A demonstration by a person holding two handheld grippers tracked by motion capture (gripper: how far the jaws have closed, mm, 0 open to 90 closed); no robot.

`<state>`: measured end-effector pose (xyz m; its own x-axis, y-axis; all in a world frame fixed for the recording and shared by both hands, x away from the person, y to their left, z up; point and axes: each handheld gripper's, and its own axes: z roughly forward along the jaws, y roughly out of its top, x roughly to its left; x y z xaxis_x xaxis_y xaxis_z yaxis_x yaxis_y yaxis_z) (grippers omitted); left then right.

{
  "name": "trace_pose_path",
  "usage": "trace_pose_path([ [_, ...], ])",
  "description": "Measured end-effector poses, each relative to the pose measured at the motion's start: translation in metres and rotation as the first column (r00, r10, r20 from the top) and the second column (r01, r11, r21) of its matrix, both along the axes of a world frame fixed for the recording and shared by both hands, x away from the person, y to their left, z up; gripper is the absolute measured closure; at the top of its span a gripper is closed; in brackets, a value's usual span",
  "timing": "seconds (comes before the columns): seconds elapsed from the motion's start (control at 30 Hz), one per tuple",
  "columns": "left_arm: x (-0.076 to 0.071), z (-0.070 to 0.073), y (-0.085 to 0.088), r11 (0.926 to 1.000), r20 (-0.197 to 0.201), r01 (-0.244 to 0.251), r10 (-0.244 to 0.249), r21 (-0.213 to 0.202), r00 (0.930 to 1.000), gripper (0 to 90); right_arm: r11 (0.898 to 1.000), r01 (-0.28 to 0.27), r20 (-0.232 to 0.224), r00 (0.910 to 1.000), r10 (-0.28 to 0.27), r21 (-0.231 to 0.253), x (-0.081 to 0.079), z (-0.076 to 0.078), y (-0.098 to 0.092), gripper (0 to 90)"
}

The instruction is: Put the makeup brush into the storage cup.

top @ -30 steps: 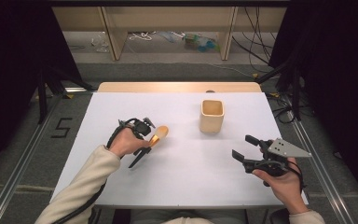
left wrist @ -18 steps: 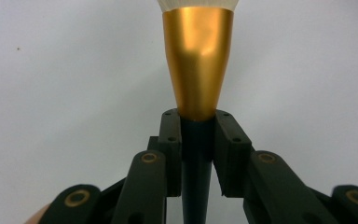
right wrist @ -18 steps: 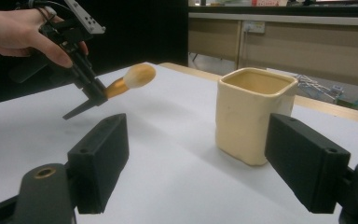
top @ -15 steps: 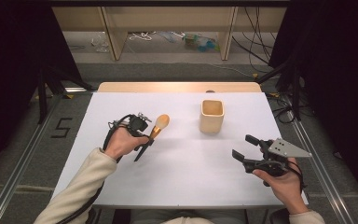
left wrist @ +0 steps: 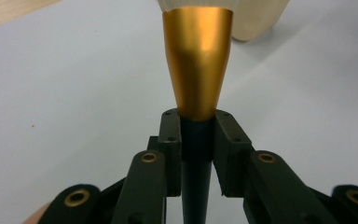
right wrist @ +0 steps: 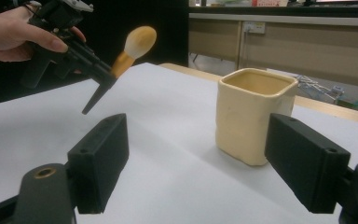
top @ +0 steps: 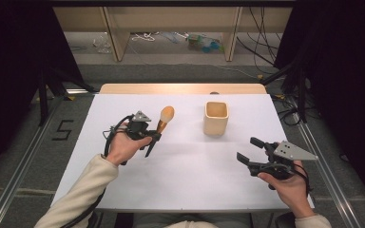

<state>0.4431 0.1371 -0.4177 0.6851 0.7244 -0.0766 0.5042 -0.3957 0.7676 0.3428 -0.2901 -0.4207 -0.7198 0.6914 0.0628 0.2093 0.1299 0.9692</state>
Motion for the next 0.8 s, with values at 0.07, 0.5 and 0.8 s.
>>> trace_pose_path([
  [0.07,-0.001,0.000,0.000,0.9998,0.012,-0.001,0.001,-0.020,0.9999,74.6,1.000,0.013,0.017,0.9998,-0.013,0.009,0.000,-0.001,0.000,22.7],
  [0.5,-0.007,0.000,0.001,0.9963,0.065,0.027,-0.022,-0.082,0.9977,74.6,0.999,0.030,0.036,0.9989,-0.031,0.033,0.001,-0.002,0.003,22.9],
  [0.8,-0.012,0.003,0.003,0.9889,0.128,0.019,0.000,-0.147,0.9918,74.6,1.000,0.011,0.007,0.9999,-0.011,-0.007,-0.001,0.001,0.000,22.9],
])
